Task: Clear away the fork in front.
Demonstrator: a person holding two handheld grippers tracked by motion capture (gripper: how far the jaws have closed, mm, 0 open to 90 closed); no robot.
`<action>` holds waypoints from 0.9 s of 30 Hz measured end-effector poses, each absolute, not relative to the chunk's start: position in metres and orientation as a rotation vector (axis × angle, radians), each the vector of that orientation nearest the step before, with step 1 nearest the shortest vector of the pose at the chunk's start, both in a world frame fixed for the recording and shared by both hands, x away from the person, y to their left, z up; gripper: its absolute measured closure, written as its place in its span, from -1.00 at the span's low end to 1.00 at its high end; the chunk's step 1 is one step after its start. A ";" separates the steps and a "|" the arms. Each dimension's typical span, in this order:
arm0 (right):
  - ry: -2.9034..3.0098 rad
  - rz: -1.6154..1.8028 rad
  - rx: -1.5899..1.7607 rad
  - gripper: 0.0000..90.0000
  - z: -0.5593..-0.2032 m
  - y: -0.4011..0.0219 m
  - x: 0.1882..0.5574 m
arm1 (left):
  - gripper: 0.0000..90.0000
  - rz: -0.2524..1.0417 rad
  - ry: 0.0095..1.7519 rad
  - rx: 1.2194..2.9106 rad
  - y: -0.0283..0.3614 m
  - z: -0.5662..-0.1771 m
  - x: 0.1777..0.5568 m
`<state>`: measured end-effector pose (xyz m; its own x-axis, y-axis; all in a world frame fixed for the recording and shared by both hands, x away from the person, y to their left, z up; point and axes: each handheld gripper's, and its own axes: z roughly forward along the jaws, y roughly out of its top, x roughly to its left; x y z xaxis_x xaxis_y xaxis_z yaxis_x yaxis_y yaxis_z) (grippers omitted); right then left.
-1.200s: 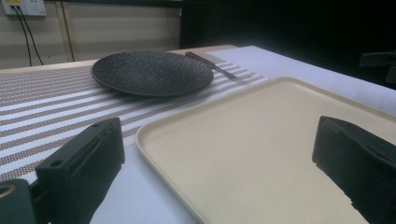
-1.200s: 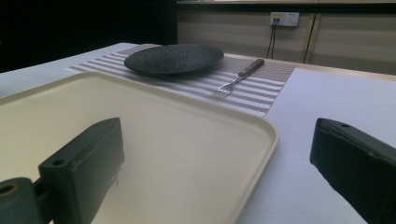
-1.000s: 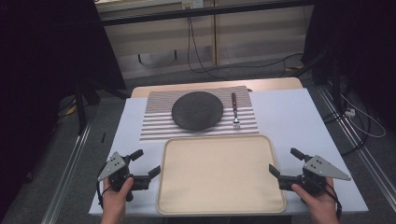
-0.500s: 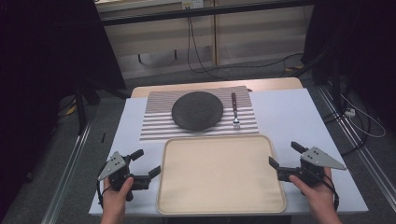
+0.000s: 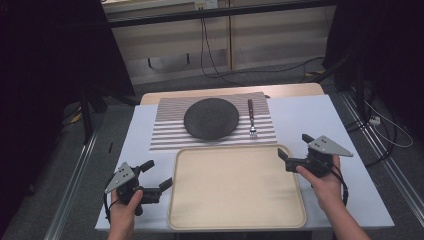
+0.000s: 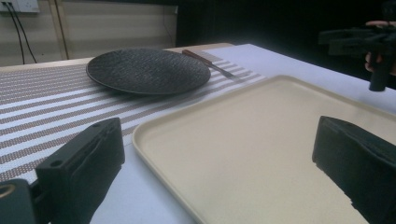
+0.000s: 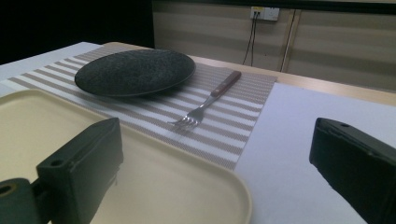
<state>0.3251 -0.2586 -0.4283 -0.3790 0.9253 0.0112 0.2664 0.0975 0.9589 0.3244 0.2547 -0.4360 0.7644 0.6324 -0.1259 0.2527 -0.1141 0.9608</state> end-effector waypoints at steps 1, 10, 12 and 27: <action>1.735 1.307 1.175 -0.95 -0.428 -0.259 0.325 | -0.95 0.373 0.706 1.695 0.255 -0.436 0.324; 1.753 1.286 1.185 -0.94 -0.430 -0.246 0.354 | -0.95 0.367 0.710 1.685 0.255 -0.436 0.325; 1.758 1.286 1.184 -0.94 -0.430 -0.244 0.358 | -0.95 0.367 0.711 1.686 0.255 -0.436 0.325; 1.782 1.255 1.202 -0.93 -0.429 -0.234 0.392 | -0.95 0.364 0.712 1.684 0.254 -0.436 0.326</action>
<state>0.3919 -0.2335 -0.4286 -0.3760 0.9266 0.0018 0.3140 0.1255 0.9411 0.3256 0.2542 -0.4364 0.7630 0.6316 -0.1378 0.2577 -0.1016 0.9609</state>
